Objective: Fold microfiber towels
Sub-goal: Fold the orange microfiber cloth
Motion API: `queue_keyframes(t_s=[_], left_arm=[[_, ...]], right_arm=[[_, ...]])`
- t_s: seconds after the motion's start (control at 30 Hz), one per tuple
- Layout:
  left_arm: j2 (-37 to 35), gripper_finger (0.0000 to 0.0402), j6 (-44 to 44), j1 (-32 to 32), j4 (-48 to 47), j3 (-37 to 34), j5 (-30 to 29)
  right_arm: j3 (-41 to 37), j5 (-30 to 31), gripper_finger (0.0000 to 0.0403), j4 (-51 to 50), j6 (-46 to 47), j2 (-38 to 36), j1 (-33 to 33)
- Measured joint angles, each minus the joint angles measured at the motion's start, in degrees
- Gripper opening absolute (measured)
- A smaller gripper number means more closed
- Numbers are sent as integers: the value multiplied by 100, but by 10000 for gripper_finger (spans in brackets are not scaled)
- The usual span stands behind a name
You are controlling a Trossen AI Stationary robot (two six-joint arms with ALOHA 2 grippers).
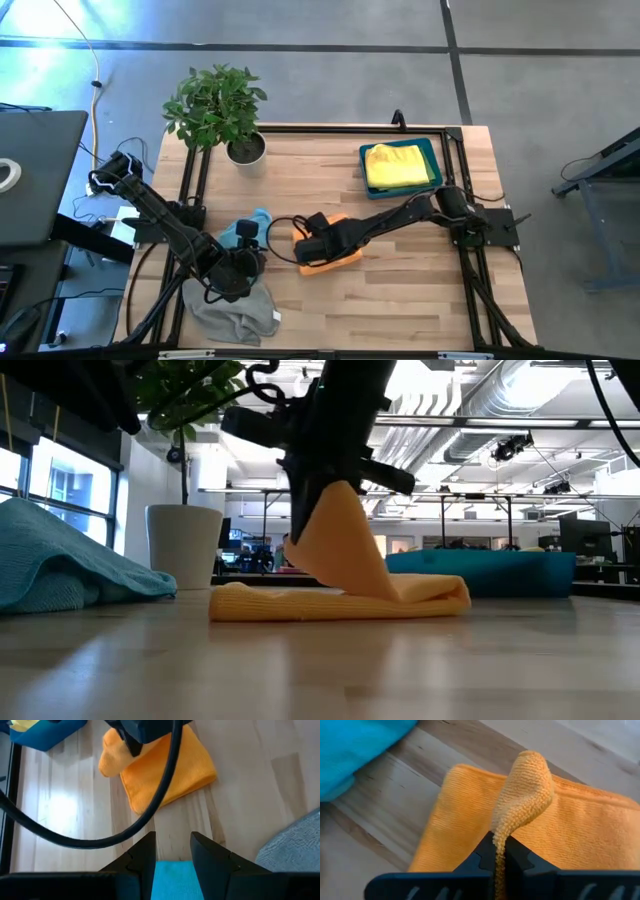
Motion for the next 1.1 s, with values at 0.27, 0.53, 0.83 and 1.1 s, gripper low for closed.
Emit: queue_keyframes(t_s=[0.27,0.53,0.83,1.1], left_arm=[[0,113,-58,-31,2,0,-8],[0,113,-150,-70,-3,0,25],[0,113,-296,-68,-2,0,116],[0,113,-718,-68,-2,0,123]], right_arm=[[-2,161,13,164,-404,0,0],[-2,-128,91,630,-1367,0,78],[31,-1020,145,659,-3062,-2,116],[-543,-764,147,996,-4615,-16,453]])
